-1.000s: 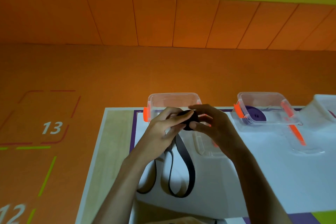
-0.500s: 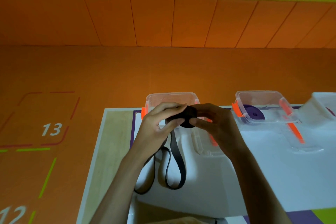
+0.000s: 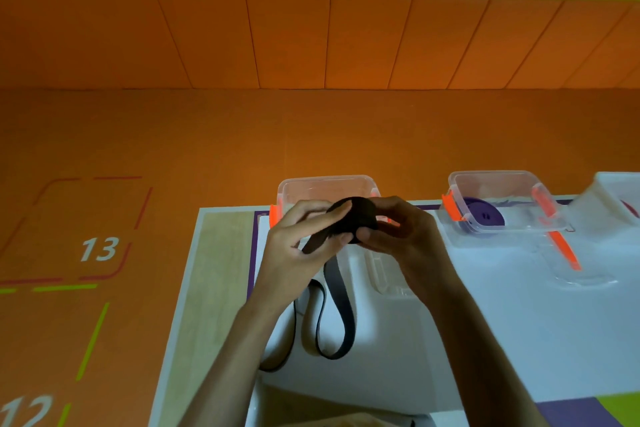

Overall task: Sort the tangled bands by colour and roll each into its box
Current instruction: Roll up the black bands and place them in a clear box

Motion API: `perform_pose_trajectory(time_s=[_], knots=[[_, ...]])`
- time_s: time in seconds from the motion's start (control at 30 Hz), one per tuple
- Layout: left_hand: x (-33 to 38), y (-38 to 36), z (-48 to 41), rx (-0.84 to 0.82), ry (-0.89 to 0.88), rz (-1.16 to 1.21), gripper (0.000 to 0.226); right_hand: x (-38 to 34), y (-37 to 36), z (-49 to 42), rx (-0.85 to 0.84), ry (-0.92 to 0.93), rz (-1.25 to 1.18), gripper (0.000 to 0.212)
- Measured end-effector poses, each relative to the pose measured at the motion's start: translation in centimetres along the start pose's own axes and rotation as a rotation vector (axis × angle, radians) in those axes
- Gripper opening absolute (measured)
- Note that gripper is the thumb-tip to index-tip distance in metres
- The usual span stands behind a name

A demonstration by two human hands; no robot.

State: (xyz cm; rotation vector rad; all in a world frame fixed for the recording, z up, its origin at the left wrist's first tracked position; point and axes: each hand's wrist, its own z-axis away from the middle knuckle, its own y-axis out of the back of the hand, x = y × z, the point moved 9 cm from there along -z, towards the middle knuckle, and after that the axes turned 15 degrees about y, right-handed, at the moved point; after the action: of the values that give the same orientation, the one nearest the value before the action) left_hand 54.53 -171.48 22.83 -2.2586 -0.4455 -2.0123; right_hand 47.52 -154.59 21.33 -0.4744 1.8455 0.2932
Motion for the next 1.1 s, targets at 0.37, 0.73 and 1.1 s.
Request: perform_pose_trajectory(time_s=[0.37,0.73,1.1], knots=[[0.5,0.6,-0.4,-0.046,0.054,0.072,0.044,-1.2,0.3,-0.6,0.017,0.044,0.01,0.05],[-0.3,0.2,0.0,-0.015,0.113,0.084,0.019,-0.5,-0.4,-0.5,-0.11,0.005,0.196,0.044],[1.4,0.1,-0.5,0.029,0.082,0.215,0.033,-0.5,0.1,-0.1,0.054,0.06,-0.037,0.038]])
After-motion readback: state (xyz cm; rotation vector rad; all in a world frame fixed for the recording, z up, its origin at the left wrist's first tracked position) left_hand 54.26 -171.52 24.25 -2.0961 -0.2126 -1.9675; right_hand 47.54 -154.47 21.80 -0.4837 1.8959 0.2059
